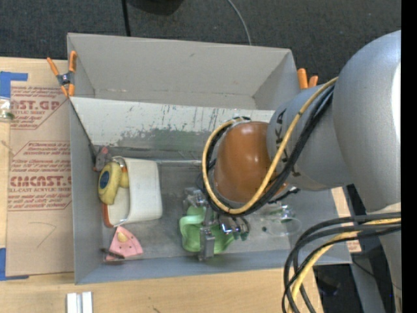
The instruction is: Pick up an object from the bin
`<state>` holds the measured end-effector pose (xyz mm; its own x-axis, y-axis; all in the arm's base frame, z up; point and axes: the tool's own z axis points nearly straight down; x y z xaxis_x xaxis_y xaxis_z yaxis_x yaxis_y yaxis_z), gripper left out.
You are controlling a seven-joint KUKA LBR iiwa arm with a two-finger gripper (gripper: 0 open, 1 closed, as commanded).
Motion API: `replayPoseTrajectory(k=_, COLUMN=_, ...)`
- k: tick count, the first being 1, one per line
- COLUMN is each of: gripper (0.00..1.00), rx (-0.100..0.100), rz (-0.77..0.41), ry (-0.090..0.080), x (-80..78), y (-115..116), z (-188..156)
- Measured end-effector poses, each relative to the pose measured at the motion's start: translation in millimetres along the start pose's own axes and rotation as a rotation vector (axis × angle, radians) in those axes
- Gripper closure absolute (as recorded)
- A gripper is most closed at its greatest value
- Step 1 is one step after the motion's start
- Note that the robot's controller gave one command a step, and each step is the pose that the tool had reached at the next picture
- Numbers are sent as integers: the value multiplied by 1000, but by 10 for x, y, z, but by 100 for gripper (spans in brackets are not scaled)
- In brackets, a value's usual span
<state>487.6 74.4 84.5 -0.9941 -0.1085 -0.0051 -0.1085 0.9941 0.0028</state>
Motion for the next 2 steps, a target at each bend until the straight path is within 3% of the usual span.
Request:
replayPoseTrajectory(k=1, gripper=0, rx=1, rz=174, ry=0, x=-4, y=-5, z=16)
replayPoseTrajectory(k=2, gripper=0, rx=3, rz=19, ry=-8, x=-13, y=17, z=27)
